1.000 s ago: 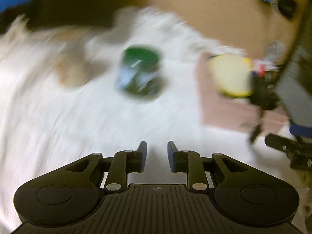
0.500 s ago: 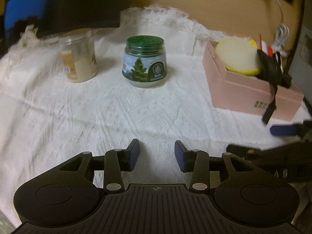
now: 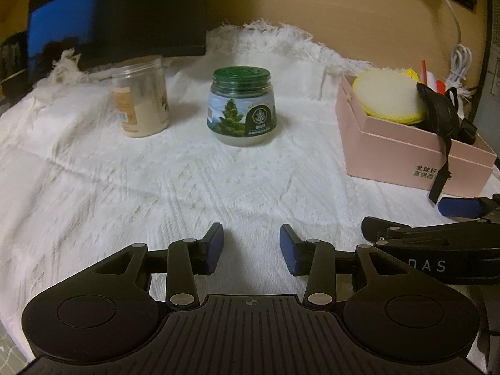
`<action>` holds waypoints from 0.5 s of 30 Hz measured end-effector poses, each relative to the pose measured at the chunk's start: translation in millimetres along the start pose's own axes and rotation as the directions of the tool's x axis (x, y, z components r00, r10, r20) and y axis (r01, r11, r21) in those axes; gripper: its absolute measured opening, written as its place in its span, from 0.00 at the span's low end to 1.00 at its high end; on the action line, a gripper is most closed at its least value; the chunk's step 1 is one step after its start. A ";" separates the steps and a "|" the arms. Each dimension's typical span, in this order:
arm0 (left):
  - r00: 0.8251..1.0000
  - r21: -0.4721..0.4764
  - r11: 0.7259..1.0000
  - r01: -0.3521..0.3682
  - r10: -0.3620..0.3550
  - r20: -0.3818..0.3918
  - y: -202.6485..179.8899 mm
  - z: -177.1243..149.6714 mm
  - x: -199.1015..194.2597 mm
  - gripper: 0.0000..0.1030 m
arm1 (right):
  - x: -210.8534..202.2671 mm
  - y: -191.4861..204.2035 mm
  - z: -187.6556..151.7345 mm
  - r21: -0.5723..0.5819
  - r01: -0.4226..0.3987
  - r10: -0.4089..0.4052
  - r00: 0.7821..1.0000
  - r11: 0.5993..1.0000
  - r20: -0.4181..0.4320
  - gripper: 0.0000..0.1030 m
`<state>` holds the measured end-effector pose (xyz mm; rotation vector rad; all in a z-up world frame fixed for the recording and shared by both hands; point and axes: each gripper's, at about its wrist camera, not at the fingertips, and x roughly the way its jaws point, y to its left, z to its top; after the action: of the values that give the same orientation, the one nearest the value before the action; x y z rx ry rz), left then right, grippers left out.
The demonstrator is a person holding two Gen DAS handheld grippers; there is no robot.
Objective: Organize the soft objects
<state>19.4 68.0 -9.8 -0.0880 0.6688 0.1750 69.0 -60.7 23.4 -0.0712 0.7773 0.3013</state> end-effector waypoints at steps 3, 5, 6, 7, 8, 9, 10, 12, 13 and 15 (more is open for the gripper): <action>1.000 -0.007 1.000 0.001 -0.001 0.005 0.9 -1.4 -1.0 0.43 | 0.8 -1.2 0.6 0.004 -0.006 0.006 1.000 1.000 -0.001 1.00; 1.000 -0.003 1.000 -0.006 0.006 0.009 -0.2 -2.3 -1.3 0.43 | 0.7 -1.4 0.4 0.004 -0.006 0.006 1.000 1.000 0.000 1.00; 1.000 -0.002 1.000 -0.009 0.009 0.010 -0.9 -2.5 -1.6 0.43 | 0.9 -1.3 0.3 0.004 -0.007 0.007 1.000 1.000 0.000 1.00; 1.000 -0.002 1.000 -0.009 0.009 0.009 -0.8 -2.4 -1.3 0.43 | 0.8 -1.3 0.2 0.003 -0.007 0.007 1.000 1.000 0.000 1.00; 1.000 -0.003 1.000 -0.009 0.009 0.009 -1.4 -2.8 -1.9 0.43 | 0.8 -1.3 0.2 0.003 -0.007 0.007 1.000 1.000 0.000 1.00; 1.000 -0.003 1.000 -0.009 0.009 0.010 -1.9 -3.0 -2.1 0.43 | 0.8 -1.3 0.2 0.004 -0.007 0.007 1.000 1.000 0.000 1.00; 1.000 -0.002 1.000 -0.010 0.010 0.010 -1.8 -3.0 -2.1 0.43 | 0.8 -1.3 0.2 0.003 -0.007 0.007 1.000 1.000 0.000 1.00; 1.000 0.002 1.000 -0.013 0.013 0.010 -2.7 -2.9 -2.2 0.43 | 0.8 -1.3 0.3 0.004 -0.007 0.007 1.000 1.000 0.000 1.00; 1.000 0.002 1.000 -0.013 0.013 0.009 -2.3 -2.8 -2.1 0.43 | 0.8 -1.3 0.3 0.003 -0.007 0.007 1.000 1.000 0.000 1.00; 1.000 0.001 1.000 -0.012 0.012 0.009 -1.7 -2.7 -2.2 0.43 | 0.7 -1.3 0.3 0.003 -0.007 0.007 1.000 1.000 0.000 1.00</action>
<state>16.3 65.7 -10.4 -0.0825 0.6603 0.1866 70.1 -61.7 23.0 -0.0653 0.7784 0.3067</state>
